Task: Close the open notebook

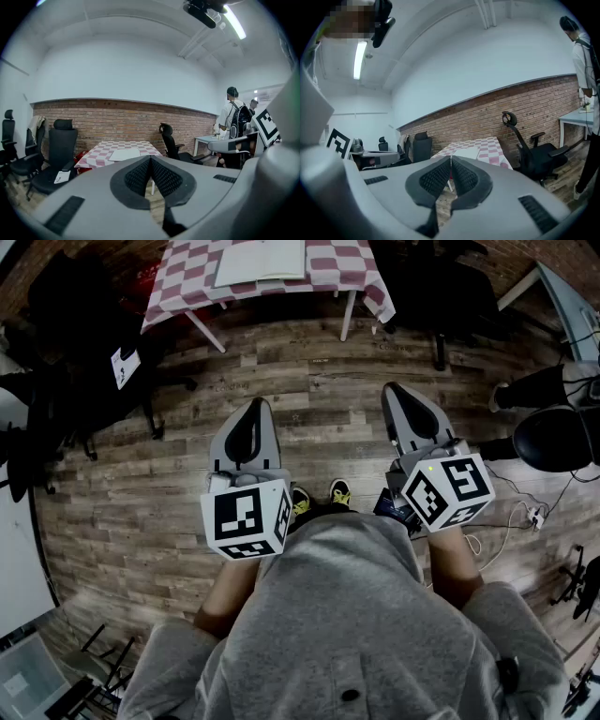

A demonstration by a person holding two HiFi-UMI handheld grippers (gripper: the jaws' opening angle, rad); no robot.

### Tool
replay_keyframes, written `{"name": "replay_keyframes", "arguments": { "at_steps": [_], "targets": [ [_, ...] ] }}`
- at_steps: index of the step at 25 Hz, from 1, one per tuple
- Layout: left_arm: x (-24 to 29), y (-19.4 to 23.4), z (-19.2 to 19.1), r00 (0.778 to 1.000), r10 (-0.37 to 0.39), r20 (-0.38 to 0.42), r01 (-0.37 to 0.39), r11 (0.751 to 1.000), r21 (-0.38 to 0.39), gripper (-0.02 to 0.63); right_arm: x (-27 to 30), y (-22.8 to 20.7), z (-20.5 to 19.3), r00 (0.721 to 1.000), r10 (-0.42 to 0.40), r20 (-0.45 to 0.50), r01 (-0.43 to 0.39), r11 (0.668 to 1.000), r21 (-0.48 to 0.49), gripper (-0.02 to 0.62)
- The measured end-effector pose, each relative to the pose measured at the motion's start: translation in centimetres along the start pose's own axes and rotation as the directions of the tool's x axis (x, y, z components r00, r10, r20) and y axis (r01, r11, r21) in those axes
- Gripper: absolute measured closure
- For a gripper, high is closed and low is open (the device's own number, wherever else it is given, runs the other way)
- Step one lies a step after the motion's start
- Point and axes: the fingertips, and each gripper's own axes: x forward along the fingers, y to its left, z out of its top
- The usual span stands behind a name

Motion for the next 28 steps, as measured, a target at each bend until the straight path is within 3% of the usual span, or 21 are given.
{"name": "replay_keyframes", "arguments": {
  "at_steps": [28],
  "targets": [
    [-4.2, 8.7, -1.1, 1.0, 0.02, 0.015, -0.02, 1.0, -0.003, 0.597, 2.6, 9.0, -1.5, 0.999, 0.034, 0.016, -0.034, 0.999, 0.036, 0.569]
  ]
}}
